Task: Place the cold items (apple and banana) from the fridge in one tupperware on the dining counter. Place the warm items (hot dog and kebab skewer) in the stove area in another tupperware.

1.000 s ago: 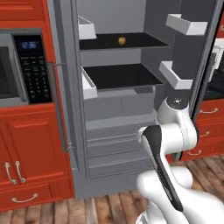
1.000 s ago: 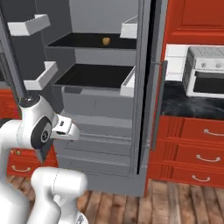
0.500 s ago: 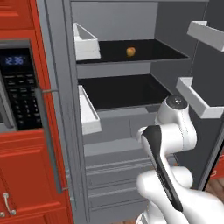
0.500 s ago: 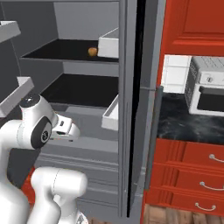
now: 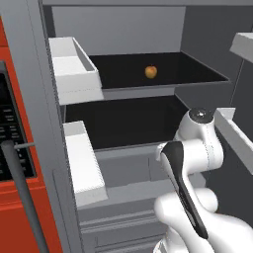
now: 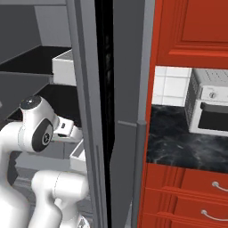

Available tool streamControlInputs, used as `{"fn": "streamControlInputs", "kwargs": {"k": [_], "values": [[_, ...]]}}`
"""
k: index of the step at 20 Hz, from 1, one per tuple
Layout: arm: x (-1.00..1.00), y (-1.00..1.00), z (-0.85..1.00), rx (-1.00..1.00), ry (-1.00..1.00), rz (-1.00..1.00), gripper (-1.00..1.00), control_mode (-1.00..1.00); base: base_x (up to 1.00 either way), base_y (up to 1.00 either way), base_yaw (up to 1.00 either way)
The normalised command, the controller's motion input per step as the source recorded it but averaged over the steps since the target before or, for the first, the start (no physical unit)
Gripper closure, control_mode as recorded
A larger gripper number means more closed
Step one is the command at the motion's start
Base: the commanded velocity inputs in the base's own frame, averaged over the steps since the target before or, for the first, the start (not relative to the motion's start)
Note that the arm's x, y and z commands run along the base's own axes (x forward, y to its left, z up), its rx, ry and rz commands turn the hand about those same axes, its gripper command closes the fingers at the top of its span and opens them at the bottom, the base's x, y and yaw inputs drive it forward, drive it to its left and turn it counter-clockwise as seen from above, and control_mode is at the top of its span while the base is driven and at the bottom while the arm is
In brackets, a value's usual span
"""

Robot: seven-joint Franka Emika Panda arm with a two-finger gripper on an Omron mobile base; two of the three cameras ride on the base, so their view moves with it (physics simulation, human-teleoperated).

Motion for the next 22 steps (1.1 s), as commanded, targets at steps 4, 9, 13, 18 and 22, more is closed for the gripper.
{"fn": "streamControlInputs", "kwargs": {"k": [4,9,13,18,22], "values": [[0.0,0.0,0.0,0.0,0.0,0.0,-1.0,1.0,0.81,0.0,0.0],[0.46,0.02,0.57,0.02,-0.03,0.02,-1.0,-1.0,0.0,0.0,0.0],[0.25,0.06,0.92,0.0,-0.01,0.0,-1.0,-1.0,0.0,0.0,0.0],[0.03,0.04,0.72,-0.01,-0.12,0.0,-1.0,-1.0,0.0,0.0,0.0],[0.01,0.02,0.89,0.07,-0.18,0.0,-1.0,-1.0,0.0,0.0,0.0]]}}
